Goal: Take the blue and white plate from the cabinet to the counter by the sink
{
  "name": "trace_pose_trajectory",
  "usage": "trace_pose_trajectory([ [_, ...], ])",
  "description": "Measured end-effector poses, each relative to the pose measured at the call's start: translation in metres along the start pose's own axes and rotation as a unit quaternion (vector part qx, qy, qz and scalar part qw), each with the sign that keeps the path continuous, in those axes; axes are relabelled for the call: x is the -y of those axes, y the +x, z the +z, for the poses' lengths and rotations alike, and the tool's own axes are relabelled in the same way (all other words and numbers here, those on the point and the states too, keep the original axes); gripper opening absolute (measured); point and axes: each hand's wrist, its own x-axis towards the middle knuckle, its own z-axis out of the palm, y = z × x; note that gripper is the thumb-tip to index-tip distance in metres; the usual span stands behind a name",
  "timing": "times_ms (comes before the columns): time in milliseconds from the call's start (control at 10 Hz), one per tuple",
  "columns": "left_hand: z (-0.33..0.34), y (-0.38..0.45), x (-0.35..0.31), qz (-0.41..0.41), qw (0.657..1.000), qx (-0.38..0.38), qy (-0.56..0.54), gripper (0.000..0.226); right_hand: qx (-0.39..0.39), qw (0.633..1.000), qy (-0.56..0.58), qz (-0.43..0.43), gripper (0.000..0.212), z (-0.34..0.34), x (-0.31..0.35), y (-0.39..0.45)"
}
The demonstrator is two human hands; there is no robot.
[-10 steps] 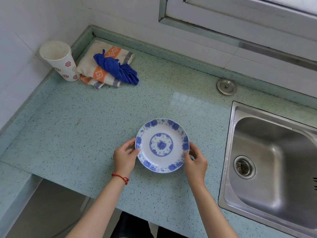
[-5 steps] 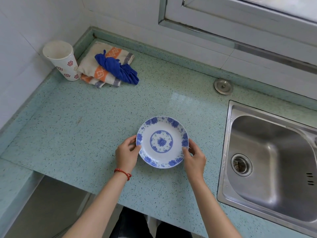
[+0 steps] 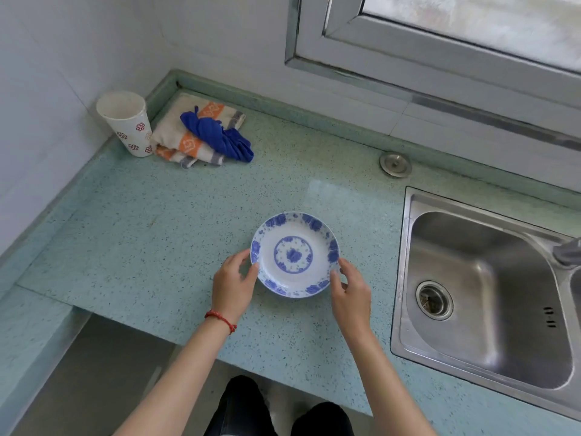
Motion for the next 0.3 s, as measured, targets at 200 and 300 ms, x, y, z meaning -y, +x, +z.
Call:
trace_pose_trajectory([
  [200,0.001,-0.026,-0.008,0.063,0.995,0.014,0.077,0.035,0.042,0.994,-0.083,-0.051,0.043,-0.021,-0.004,-0.016],
  [300,0.005,-0.045,-0.014,0.056,0.995,0.012,0.080,0.036,0.064,0.991,-0.098,-0.071,0.044,-0.034,-0.005,-0.026],
])
